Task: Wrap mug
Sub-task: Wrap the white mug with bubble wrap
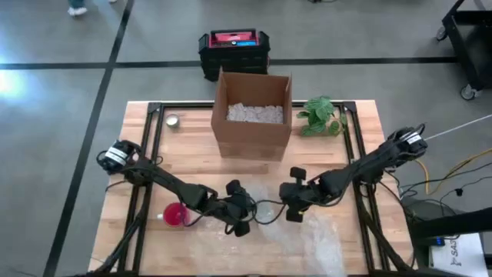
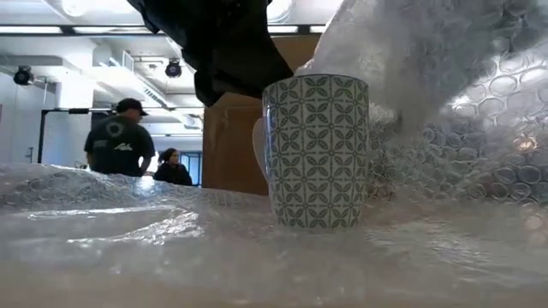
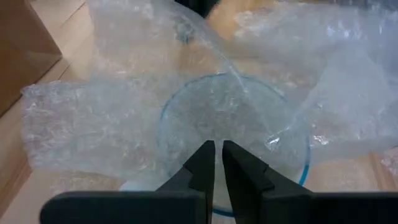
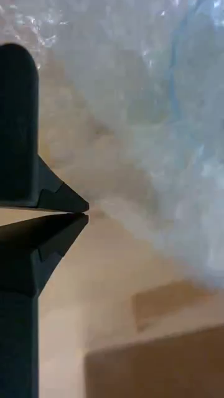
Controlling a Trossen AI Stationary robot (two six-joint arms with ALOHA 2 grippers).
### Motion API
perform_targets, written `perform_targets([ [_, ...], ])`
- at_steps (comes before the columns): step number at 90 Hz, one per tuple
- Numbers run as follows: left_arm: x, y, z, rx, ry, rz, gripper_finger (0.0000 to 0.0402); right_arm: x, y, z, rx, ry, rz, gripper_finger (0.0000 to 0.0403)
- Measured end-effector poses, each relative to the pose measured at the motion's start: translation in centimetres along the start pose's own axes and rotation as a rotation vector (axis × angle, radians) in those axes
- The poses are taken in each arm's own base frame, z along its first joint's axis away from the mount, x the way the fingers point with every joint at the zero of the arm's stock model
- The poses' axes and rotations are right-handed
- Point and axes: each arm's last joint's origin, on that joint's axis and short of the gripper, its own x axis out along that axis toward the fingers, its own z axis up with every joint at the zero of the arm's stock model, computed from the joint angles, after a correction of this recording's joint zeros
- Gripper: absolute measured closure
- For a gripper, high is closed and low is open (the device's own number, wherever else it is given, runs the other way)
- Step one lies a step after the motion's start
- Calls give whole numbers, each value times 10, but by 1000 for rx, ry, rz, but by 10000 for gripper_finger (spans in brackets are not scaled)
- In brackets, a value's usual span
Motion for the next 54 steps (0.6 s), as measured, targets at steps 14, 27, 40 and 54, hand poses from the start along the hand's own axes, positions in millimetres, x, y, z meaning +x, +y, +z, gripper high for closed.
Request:
perform_targets([
  [14, 0, 0, 0, -1, -2, -3, 381, -17, 11, 35, -1, -196, 67, 403],
  [27, 0, 0, 0, -1, -3, -3, 381, 0, 23, 45, -77, -203, 100, 403],
  [40, -2, 0, 2, 3, -6, -9, 381, 41, 33, 37, -104, -80, 122, 403],
  [54, -17, 1, 10, 10, -11, -30, 381, 56, 41, 43, -116, -53, 137, 403],
])
